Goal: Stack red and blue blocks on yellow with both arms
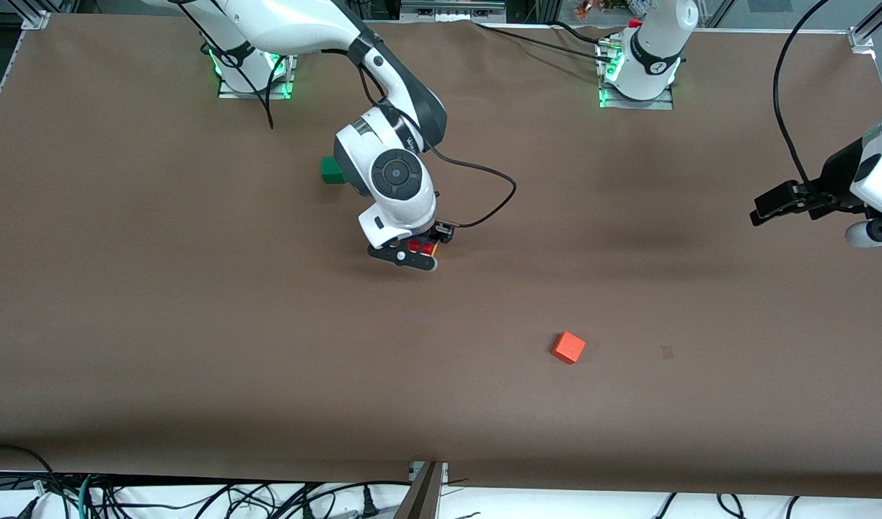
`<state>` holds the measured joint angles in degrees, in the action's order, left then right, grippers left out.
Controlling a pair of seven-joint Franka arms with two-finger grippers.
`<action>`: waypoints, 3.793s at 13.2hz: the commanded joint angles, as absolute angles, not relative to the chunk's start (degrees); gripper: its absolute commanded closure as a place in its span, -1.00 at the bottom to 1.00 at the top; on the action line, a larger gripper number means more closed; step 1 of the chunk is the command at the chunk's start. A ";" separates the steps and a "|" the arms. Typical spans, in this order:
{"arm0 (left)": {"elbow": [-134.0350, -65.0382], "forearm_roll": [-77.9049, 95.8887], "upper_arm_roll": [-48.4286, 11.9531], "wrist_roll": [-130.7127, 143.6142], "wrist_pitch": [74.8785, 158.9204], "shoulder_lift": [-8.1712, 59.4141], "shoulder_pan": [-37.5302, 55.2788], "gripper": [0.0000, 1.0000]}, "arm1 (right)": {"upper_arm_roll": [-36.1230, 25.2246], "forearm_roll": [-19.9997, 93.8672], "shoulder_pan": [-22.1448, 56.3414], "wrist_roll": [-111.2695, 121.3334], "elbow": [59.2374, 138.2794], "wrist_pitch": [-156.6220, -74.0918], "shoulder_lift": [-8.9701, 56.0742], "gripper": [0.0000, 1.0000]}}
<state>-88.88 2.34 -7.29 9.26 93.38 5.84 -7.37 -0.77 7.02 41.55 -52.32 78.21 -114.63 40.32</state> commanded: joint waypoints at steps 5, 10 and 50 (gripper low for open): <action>-89.56 3.34 -7.21 8.09 93.78 5.89 -8.70 -1.00 | -1.49 6.59 42.01 -53.52 78.93 -114.26 39.46 0.74; -88.77 3.43 -7.38 8.35 93.78 6.06 -8.53 -1.00 | -1.58 5.72 42.19 -53.52 78.84 -114.43 39.64 -0.97; -86.13 -1.05 -7.82 8.26 93.78 7.29 -8.00 -1.00 | -25.05 3.42 41.48 -21.70 104.57 -104.66 0.79 -0.99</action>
<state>-87.83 0.09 -7.69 9.21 94.29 6.51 -8.05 -25.20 1.88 41.21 -21.16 99.80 -100.07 2.17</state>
